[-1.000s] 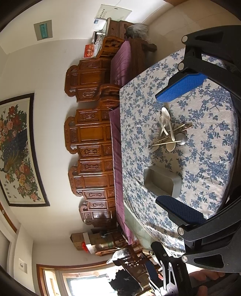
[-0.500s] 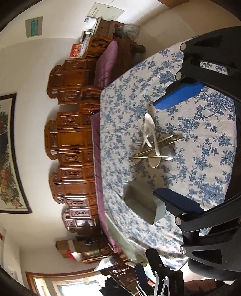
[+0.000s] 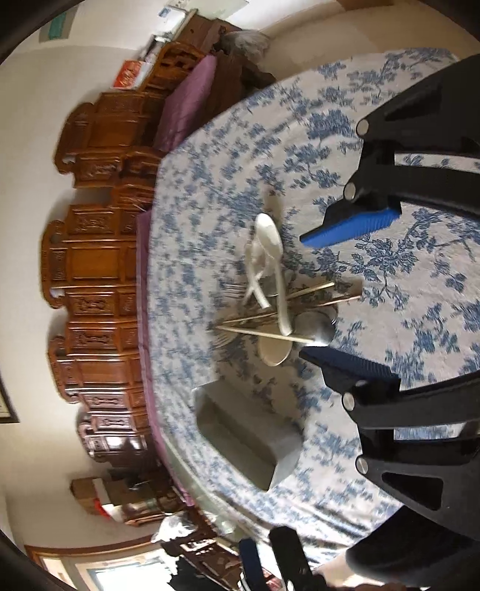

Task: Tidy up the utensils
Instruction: 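Move both grippers toward the utensil pile beside the silver tray, then grasp a wooden chopstick with the left gripper while the right gripper grasps a white plastic spoon, then lower the chopstick into the tray with the left gripper while the right gripper drops the spoon in, then grasp another wooden chopstick from the pile with the right gripper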

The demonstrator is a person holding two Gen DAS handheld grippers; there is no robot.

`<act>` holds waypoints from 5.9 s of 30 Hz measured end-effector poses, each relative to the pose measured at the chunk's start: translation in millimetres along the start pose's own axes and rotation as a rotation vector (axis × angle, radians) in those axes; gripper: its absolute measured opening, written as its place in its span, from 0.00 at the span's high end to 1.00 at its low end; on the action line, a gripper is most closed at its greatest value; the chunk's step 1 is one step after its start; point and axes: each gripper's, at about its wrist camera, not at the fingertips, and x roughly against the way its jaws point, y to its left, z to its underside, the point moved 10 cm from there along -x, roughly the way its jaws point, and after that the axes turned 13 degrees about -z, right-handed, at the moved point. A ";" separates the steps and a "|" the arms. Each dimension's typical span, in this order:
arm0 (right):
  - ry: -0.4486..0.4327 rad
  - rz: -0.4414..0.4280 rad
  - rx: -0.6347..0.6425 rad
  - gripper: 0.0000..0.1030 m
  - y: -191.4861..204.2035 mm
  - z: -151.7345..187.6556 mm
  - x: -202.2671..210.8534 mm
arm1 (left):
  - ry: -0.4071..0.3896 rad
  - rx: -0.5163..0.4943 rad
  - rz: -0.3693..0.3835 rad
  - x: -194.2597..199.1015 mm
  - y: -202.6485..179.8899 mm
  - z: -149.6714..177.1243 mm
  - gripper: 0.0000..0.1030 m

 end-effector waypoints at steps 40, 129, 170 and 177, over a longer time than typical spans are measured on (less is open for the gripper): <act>0.068 0.016 -0.077 0.48 -66.2 -27.3 -62.1 | 0.313 0.053 0.183 -157.6 -101.6 16.9 0.76; 0.156 -0.101 0.058 0.92 96.0 -77.7 -122.7 | 0.201 0.117 0.019 -119.6 90.2 13.3 0.96; 0.211 -0.277 0.089 0.91 175.6 -95.1 -205.1 | 0.107 0.235 -0.104 -126.5 182.7 0.1 0.48; 0.154 -0.249 0.131 0.89 148.0 -95.0 -154.0 | 0.089 0.187 -0.101 -115.2 162.4 -3.6 0.48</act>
